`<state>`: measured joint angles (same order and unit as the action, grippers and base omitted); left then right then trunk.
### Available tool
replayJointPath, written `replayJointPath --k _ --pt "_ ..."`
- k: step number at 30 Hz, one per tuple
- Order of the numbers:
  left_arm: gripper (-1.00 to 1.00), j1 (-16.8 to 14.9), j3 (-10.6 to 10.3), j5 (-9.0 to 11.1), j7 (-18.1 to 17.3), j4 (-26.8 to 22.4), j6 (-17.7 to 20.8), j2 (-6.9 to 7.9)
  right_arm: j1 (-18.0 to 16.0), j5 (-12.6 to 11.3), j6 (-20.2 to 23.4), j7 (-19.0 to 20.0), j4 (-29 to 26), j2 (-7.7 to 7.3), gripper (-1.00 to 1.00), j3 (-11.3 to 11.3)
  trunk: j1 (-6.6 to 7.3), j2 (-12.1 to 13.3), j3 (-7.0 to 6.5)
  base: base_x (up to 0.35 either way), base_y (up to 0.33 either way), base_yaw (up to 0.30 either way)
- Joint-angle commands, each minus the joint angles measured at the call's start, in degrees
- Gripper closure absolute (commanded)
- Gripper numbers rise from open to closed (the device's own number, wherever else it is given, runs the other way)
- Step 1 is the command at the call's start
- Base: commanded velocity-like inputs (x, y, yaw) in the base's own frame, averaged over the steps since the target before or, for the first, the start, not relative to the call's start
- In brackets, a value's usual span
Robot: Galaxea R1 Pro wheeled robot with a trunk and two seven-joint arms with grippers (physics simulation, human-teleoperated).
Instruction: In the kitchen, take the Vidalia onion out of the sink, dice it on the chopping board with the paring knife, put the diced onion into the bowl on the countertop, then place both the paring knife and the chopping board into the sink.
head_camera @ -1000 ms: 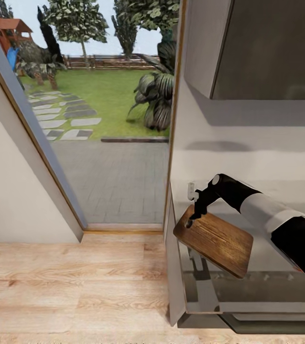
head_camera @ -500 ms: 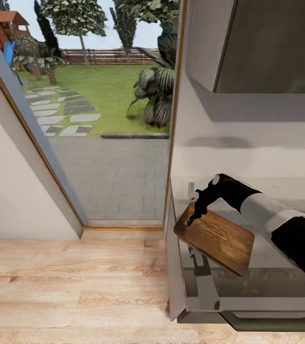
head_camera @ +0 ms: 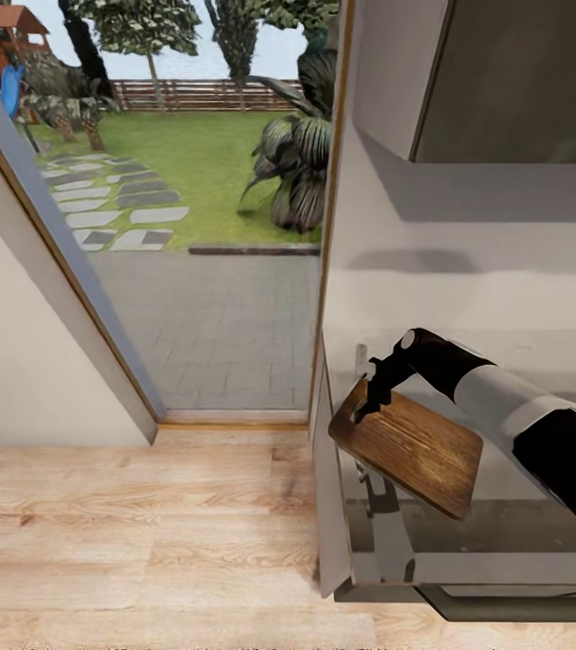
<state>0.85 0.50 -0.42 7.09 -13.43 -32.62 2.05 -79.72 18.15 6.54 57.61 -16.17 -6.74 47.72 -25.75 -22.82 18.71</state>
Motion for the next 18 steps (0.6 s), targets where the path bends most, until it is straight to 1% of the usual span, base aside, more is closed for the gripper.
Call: replayJointPath --k 1,13,15,18 --pt "-1.00 0.0 0.0 -0.1 0.1 -0.1 -0.1 -0.01 0.0 0.3 0.6 0.3 -0.2 -0.03 -1.00 -0.1 -0.03 -0.1 0.18 0.000 0.000 0.000" --pt "-1.00 0.0 0.0 -0.1 0.1 -0.1 -0.1 0.02 0.0 0.3 0.2 0.0 -0.2 0.00 -1.00 0.0 -0.03 -0.1 1.18 0.000 0.000 0.000" --pt "-1.00 0.0 0.0 -0.1 0.1 -0.1 -0.1 0.00 0.0 0.3 0.2 -0.7 -0.2 0.03 -1.00 0.0 -0.03 -0.1 1.21 0.000 0.000 0.000" --pt "-1.00 0.0 0.0 -0.1 0.1 -0.1 -0.1 0.01 0.0 0.3 0.2 -2.8 -0.1 0.05 -1.00 0.0 -0.03 -0.1 1.23 0.000 0.000 0.000"
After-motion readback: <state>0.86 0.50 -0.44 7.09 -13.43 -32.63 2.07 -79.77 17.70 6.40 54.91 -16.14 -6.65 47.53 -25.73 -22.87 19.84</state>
